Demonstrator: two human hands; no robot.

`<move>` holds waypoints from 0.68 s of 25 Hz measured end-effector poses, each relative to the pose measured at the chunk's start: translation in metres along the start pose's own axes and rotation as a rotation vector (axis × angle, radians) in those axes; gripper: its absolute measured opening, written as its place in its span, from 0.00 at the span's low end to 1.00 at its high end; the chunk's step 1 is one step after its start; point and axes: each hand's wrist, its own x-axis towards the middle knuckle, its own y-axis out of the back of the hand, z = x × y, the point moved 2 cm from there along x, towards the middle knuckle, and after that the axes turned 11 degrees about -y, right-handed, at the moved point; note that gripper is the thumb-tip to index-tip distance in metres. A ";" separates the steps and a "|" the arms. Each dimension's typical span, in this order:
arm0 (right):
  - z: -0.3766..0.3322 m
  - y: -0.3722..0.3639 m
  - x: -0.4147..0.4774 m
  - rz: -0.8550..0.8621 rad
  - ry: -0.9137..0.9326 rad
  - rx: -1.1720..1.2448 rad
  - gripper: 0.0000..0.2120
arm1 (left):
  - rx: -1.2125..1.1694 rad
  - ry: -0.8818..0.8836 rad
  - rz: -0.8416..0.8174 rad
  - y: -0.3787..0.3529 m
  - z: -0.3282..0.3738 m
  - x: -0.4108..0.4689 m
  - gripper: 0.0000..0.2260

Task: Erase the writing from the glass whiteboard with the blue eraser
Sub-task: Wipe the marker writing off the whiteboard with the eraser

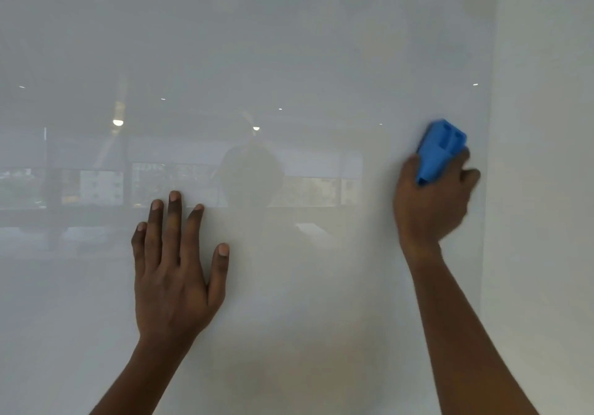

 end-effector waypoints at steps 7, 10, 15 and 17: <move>-0.068 -0.015 -0.172 -0.359 0.839 0.019 0.36 | -0.039 -0.025 0.040 -0.003 -0.005 -0.004 0.24; -0.016 0.008 -0.187 -0.359 0.930 -0.041 0.34 | -0.048 -0.022 0.044 -0.002 -0.006 -0.005 0.24; 0.081 0.043 -0.099 -0.063 0.314 -0.126 0.36 | -0.022 -0.013 0.040 -0.002 -0.003 -0.004 0.24; 0.094 0.049 -0.073 -0.025 -0.007 -0.115 0.36 | -0.013 -0.009 0.038 -0.003 -0.001 -0.003 0.24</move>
